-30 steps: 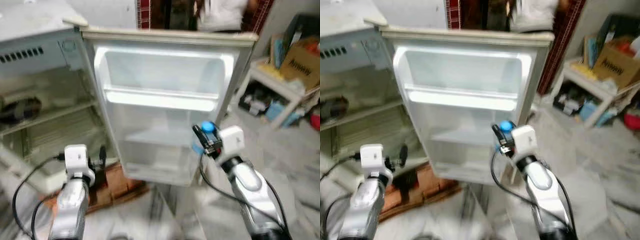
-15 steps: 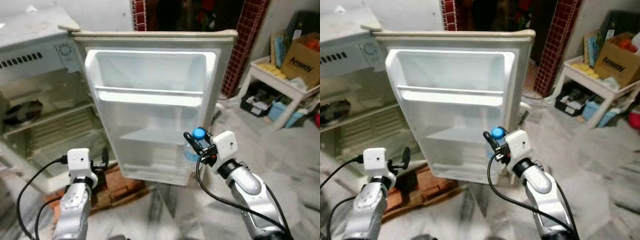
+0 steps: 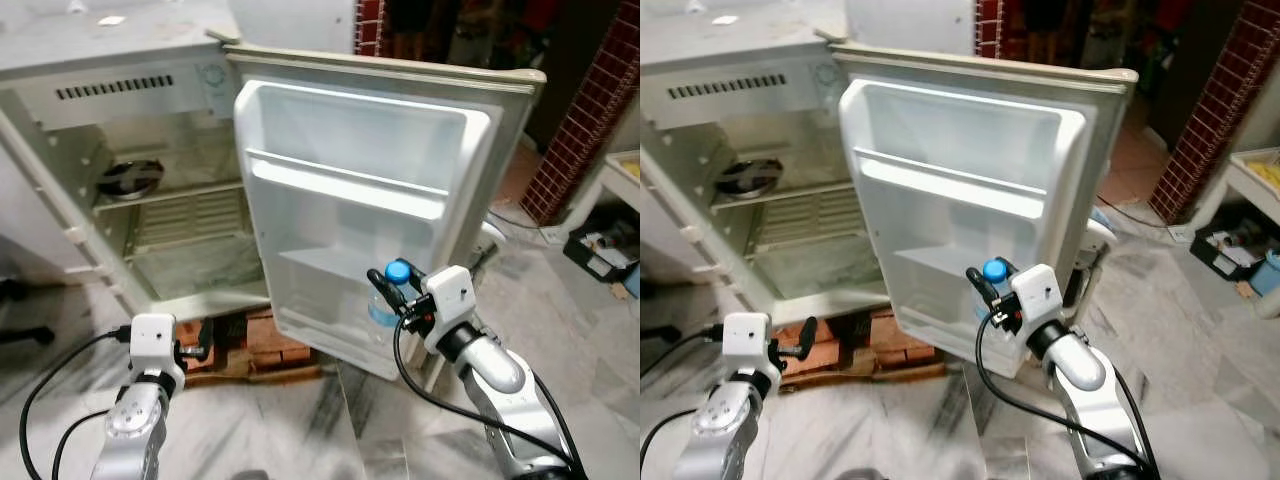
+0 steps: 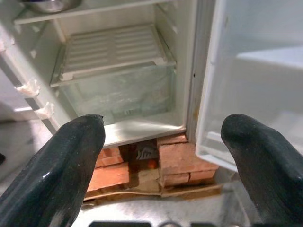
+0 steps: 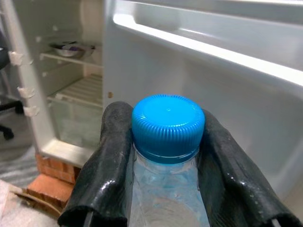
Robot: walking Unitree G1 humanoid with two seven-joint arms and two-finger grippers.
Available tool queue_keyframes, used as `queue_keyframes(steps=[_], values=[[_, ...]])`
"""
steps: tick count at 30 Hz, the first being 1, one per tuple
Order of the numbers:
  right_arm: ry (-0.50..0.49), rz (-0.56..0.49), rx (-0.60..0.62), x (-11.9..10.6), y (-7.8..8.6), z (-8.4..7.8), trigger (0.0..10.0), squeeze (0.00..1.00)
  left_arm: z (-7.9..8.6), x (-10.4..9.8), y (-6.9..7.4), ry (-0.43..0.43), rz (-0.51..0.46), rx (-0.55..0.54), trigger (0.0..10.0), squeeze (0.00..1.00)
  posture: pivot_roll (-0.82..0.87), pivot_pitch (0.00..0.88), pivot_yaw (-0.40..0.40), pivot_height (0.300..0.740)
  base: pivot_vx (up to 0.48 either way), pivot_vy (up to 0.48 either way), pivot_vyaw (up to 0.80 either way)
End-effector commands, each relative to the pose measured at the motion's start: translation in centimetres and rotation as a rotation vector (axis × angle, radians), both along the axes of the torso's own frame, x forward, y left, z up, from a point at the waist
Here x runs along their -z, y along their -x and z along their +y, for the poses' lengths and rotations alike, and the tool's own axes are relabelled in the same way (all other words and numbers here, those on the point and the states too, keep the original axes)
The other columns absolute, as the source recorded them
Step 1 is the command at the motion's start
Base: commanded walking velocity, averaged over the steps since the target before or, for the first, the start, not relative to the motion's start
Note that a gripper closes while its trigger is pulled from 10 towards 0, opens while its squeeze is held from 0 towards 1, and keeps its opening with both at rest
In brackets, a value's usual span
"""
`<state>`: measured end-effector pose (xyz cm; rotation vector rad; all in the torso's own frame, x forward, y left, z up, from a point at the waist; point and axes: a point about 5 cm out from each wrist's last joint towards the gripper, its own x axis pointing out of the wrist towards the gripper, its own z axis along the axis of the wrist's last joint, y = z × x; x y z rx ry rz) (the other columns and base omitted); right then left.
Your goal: Restocking fridge
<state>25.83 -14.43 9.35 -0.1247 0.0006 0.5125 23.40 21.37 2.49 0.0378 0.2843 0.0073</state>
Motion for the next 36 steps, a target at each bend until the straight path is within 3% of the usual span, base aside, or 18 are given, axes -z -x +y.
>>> queue_keyframes(steps=[1, 9, 19, 28, 36], values=[[0.002, -0.058, -0.029, -0.9, -0.2, 0.6, 10.0, 0.0, 0.2, -0.6, -0.1, 0.005, -0.017, 0.007, 10.0, 0.0, -0.03, 0.0, -0.004, 0.74, 0.0, 0.0, 0.8], [0.02, -0.077, 0.069, -0.8, -0.8, 0.2, 10.0, 0.0, -0.3, -0.8, 0.0, 0.006, -0.053, -0.019, 10.0, 0.0, -0.02, 0.0, -0.008, 0.74, 0.0, 0.0, 0.8], [0.051, -0.022, 0.165, 0.8, -0.8, -0.8, 10.0, 0.0, -1.3, -1.0, 0.1, 0.032, -0.076, 0.017, 10.0, 0.0, -0.03, 0.0, -0.007, 0.74, 0.0, 0.0, 0.0], [0.038, 0.037, 0.132, 1.9, -0.2, -0.6, 10.0, 0.0, -1.7, -1.0, -0.1, 0.039, -0.077, 0.034, 10.0, 0.0, -0.03, 0.0, -0.003, 0.74, 0.0, 0.0, 0.0], [0.03, 0.037, 0.109, 1.8, -0.1, -0.4, 10.0, 0.0, -1.9, -1.0, -0.1, 0.042, -0.077, 0.042, 10.0, 0.0, -0.03, 0.0, -0.004, 0.74, 0.33, 0.0, 0.0]])
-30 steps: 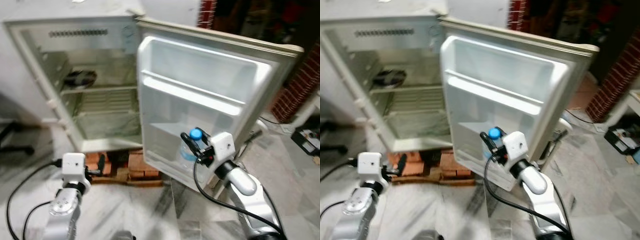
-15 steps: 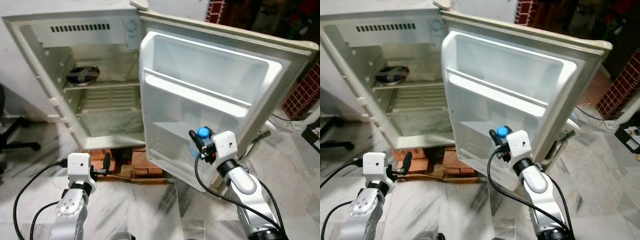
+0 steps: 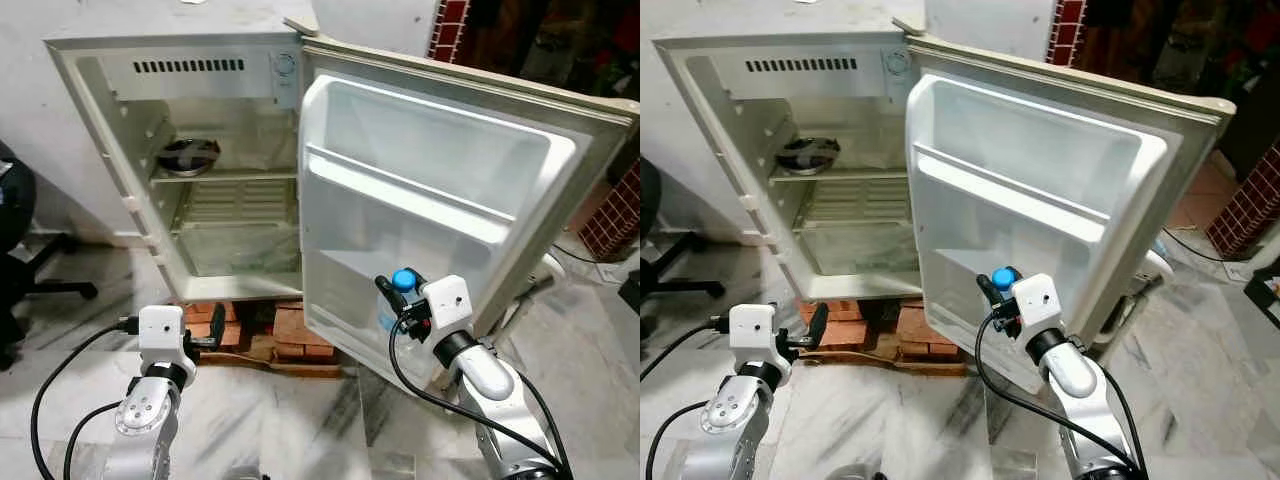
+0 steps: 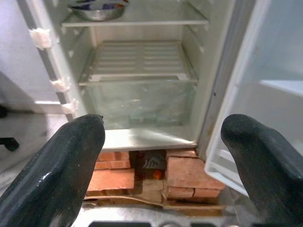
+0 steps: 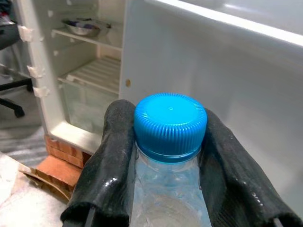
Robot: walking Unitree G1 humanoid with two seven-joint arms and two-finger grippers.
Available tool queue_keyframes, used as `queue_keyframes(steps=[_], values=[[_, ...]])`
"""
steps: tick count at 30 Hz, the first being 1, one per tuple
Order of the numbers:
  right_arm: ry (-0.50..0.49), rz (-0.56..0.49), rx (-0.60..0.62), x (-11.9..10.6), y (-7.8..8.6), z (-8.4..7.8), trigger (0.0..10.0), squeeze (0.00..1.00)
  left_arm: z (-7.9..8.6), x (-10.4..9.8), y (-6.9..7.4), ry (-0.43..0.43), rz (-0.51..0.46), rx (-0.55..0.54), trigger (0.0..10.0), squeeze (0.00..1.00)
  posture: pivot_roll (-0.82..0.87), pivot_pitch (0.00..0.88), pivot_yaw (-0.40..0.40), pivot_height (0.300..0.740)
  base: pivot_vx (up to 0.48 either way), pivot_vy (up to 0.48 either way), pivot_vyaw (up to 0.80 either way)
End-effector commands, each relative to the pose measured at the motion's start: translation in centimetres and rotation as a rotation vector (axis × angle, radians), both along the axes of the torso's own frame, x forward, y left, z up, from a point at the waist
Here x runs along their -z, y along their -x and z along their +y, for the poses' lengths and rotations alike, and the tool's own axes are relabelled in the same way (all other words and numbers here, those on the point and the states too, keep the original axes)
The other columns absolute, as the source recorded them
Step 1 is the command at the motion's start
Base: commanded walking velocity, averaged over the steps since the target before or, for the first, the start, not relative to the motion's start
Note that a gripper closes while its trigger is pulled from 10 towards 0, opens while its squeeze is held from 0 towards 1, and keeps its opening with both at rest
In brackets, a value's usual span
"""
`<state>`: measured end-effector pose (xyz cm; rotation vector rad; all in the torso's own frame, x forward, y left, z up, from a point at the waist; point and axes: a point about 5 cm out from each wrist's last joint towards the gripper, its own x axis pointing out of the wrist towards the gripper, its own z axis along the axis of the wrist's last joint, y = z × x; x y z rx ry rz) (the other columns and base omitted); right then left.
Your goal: Restocking fridge
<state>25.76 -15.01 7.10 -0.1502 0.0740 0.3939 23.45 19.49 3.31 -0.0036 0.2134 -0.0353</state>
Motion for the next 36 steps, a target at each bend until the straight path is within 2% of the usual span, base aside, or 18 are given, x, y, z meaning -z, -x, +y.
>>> queue_keyframes(steps=[1, 8, 22, 29, 36], values=[[-0.011, -0.019, -0.016, -0.5, -0.2, 0.2, 10.0, 0.0, 0.0, -0.1, -0.1, -0.006, -0.005, 0.004, 10.0, 0.0, -0.03, 0.0, -0.004, 0.74, 0.349, 0.0, 0.0], [-0.028, 0.0, -0.055, -0.3, 0.0, 0.5, 10.0, 0.0, 0.0, 0.0, 0.1, 0.0, 0.002, 0.001, 10.0, 0.0, -0.03, 0.0, -0.005, 0.74, 0.331, 0.0, 0.0], [-0.049, 0.036, -0.115, 0.2, 0.8, 0.7, 10.0, 0.0, -0.1, 0.1, 0.2, -0.007, 0.011, 0.003, 10.0, 0.0, -0.03, 0.0, -0.007, 0.74, 0.0, 0.0, 0.0], [-0.044, 0.05, -0.109, 0.6, 0.9, 0.5, 10.0, 0.0, -0.1, 0.3, 0.4, -0.011, 0.017, 0.001, 10.0, 0.0, -0.03, 0.0, -0.008, 0.74, 0.0, 0.0, 0.0], [-0.046, 0.048, -0.108, 0.5, 0.8, 0.4, 10.0, 0.0, -0.2, 0.3, 0.5, -0.015, 0.02, 0.003, 10.0, 0.0, -0.03, 0.0, -0.008, 0.69, 0.0, 0.0, 0.0]])
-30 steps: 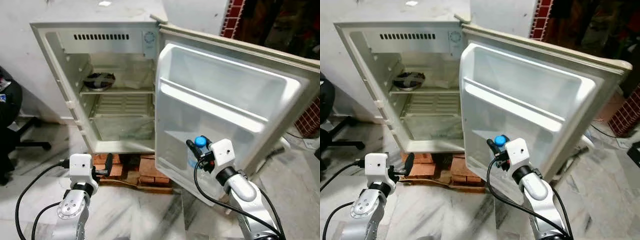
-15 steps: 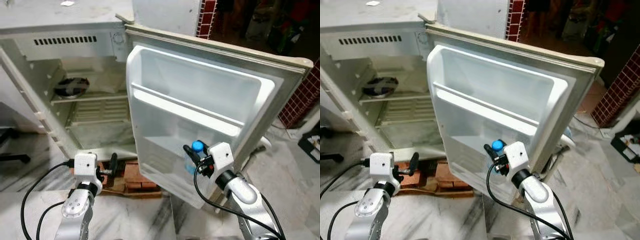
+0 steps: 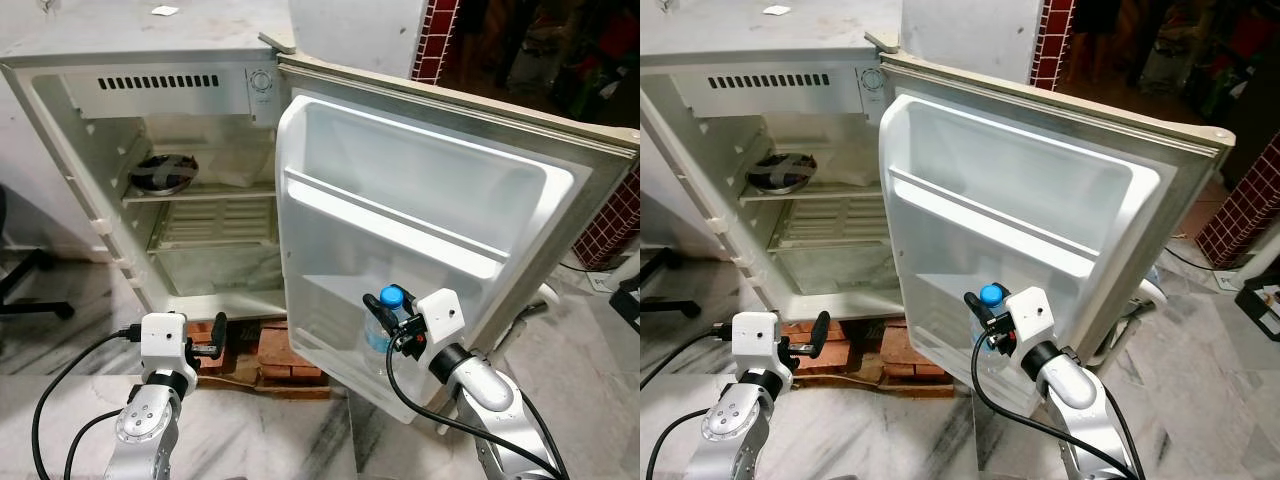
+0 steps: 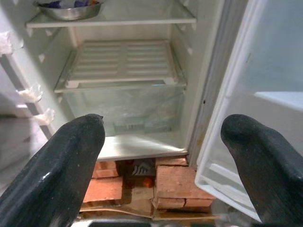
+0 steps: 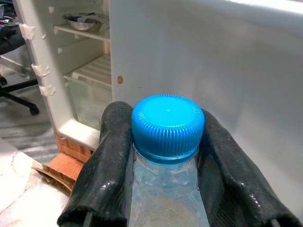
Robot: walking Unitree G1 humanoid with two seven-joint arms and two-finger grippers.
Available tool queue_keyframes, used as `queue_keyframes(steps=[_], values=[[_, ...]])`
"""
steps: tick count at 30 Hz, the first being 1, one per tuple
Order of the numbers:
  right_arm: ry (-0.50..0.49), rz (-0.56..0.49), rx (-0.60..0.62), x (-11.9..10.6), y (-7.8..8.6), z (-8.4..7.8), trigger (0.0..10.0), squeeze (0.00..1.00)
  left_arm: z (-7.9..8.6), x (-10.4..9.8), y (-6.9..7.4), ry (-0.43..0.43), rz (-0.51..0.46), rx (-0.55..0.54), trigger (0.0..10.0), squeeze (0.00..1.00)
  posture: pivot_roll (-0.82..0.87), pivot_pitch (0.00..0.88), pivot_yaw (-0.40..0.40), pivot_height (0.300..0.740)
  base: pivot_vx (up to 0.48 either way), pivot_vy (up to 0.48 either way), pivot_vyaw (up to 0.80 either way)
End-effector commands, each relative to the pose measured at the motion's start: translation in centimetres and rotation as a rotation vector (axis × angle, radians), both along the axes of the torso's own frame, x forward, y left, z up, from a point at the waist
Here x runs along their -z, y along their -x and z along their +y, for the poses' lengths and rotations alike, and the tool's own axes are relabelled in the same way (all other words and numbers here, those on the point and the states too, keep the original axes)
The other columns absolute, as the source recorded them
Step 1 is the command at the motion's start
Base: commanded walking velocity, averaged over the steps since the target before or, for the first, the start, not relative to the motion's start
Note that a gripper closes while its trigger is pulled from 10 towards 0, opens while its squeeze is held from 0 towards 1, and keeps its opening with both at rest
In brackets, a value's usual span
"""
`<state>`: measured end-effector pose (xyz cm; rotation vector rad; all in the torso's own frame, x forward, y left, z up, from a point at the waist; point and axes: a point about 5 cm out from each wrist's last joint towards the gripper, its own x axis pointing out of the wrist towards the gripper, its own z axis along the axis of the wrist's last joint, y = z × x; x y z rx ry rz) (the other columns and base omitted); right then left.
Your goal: Restocking fridge
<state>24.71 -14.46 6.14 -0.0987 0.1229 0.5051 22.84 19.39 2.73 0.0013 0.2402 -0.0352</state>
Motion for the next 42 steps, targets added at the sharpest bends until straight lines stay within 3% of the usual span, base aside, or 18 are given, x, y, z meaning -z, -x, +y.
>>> queue_keyframes(steps=[1, 9, 29, 42], values=[[-0.003, -0.018, -0.002, -0.4, -0.2, -0.2, 10.0, 0.0, -0.1, -0.3, -0.1, -0.011, -0.007, 0.003, 10.0, 0.0, -0.03, 0.0, -0.008, 0.685, 0.0, 0.0, 0.0], [-0.001, -0.026, 0.002, -0.6, -0.4, -0.2, 10.0, 0.0, -0.1, -0.2, -0.2, -0.014, -0.005, 0.003, 10.0, 0.0, -0.03, 0.0, -0.008, 0.64, 0.0, 0.0, 0.0], [0.039, -0.096, 0.017, -1.4, -1.5, 0.0, 10.0, 0.0, 0.2, -0.6, -0.8, 0.012, -0.03, -0.019, 10.0, 0.0, -0.05, 0.0, -0.002, 0.64, 0.0, 0.0, 0.0], [0.042, -0.121, 0.013, -1.7, -1.6, 0.0, 10.0, 0.0, 0.2, -0.6, -0.9, 0.002, -0.03, -0.013, 10.0, 0.0, -0.05, 0.0, 0.002, 0.64, 0.301, 0.0, 0.0]])
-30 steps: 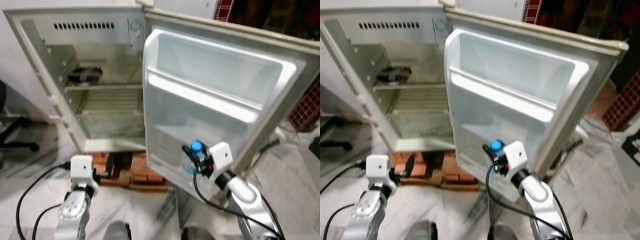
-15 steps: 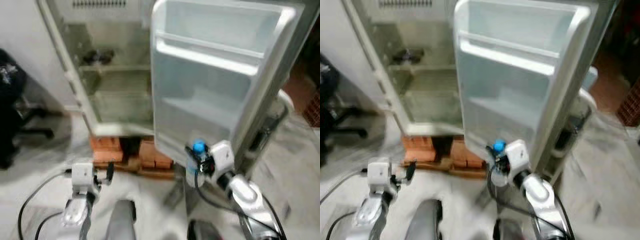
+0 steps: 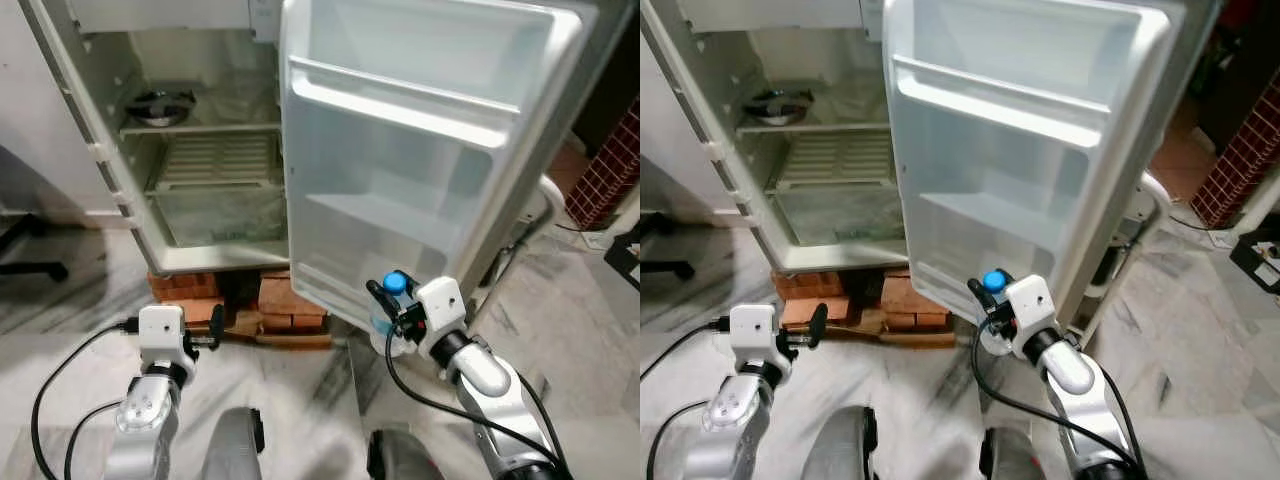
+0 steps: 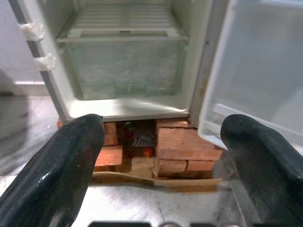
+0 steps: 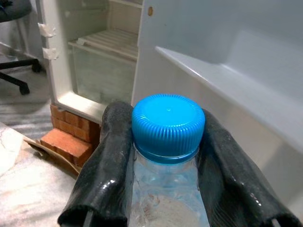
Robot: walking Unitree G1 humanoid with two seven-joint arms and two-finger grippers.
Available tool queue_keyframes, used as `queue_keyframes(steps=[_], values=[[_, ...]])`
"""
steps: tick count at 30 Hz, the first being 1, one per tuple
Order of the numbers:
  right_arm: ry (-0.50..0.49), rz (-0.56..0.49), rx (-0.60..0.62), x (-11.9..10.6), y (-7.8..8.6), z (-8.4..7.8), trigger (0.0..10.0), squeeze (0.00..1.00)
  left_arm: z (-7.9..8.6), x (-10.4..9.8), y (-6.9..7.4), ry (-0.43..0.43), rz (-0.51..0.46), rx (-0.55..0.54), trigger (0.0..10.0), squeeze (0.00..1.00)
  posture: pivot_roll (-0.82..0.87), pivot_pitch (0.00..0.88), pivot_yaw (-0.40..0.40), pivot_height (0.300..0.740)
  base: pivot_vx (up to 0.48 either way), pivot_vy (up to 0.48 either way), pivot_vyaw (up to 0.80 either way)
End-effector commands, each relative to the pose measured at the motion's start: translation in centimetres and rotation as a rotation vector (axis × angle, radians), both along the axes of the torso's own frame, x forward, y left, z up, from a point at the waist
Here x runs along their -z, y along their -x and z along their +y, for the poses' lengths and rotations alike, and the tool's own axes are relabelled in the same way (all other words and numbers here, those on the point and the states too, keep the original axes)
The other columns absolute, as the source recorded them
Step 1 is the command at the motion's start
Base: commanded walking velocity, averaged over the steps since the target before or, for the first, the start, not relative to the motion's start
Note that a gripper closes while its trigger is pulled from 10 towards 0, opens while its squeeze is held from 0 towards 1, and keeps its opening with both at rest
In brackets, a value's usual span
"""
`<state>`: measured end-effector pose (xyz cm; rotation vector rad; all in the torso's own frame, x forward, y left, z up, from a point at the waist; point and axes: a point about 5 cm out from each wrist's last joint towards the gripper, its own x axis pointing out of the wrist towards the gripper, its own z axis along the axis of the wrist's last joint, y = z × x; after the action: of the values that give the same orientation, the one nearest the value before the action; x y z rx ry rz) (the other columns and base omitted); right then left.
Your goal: Restocking fridge
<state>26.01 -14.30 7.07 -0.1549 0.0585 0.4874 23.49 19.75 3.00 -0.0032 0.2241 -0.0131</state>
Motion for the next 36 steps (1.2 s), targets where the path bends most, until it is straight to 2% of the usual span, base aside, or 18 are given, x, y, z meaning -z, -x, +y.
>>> queue_keyframes(steps=[1, 15, 25, 36], values=[[0.002, -0.045, -0.002, -0.8, -0.3, 0.0, 10.0, 0.0, -0.1, -0.3, -0.3, -0.001, -0.014, 0.011, 10.0, 0.0, -0.05, 0.0, 0.002, 0.64, 0.334, 0.0, 0.0], [-0.028, -0.011, -0.042, -0.1, 0.2, 0.8, 10.0, 0.0, 0.1, -0.2, -0.1, -0.007, -0.002, 0.017, 10.0, 0.0, -0.04, 0.0, 0.004, 0.64, 0.306, 0.0, 0.0], [-0.076, 0.023, -0.136, 0.1, 0.8, 1.9, 10.0, 0.0, 0.1, -0.1, -0.1, -0.014, 0.004, 0.007, 10.0, 0.0, -0.04, 0.0, 0.004, 0.64, 0.0, 0.0, 0.0], [-0.09, 0.001, -0.138, -0.2, 0.3, 2.5, 10.0, 0.0, 0.4, -0.4, 0.0, -0.011, -0.007, -0.007, 10.0, 0.0, -0.02, 0.0, 0.009, 0.57, 0.0, 0.0, 0.0]])
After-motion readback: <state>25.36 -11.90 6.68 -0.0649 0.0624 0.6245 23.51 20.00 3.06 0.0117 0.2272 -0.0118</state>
